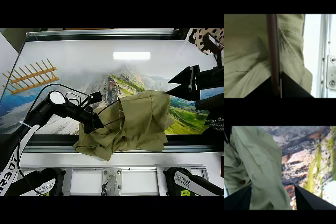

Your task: Fold the clothes and pants, and hang the long-sleeved shirts on hangers.

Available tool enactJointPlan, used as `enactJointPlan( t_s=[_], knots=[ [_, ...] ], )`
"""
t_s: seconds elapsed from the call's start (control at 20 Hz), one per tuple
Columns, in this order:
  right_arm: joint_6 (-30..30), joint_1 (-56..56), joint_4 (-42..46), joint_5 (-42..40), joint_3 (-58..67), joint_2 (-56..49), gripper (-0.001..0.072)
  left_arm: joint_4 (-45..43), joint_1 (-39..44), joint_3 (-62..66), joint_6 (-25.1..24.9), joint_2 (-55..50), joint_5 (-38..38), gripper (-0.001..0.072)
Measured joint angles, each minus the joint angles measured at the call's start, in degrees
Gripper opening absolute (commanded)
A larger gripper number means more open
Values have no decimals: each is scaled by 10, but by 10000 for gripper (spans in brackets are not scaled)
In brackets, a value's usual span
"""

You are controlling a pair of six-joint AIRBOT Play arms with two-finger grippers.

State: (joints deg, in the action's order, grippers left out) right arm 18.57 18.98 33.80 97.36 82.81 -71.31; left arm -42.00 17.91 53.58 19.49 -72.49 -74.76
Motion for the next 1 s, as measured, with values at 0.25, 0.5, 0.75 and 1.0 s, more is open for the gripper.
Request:
enactJointPlan(
  t_s=[0.25, 0.5, 0.75, 1.0],
  knots=[
    [-95, 43, -73, 47, -30, -73, 566, 0, 0, 0, 0, 0, 0, 11],
    [-143, 30, -97, 73, -36, -131, 566, 0, 0, 0, 0, 0, 0, 10],
    [-165, 5, -103, 76, -51, -158, 566, 0, 0, 0, 0, 0, 0, 11],
    [-186, -24, -105, 77, -74, -170, 565, 0, 0, 0, 0, 0, 0, 10]
  ],
)
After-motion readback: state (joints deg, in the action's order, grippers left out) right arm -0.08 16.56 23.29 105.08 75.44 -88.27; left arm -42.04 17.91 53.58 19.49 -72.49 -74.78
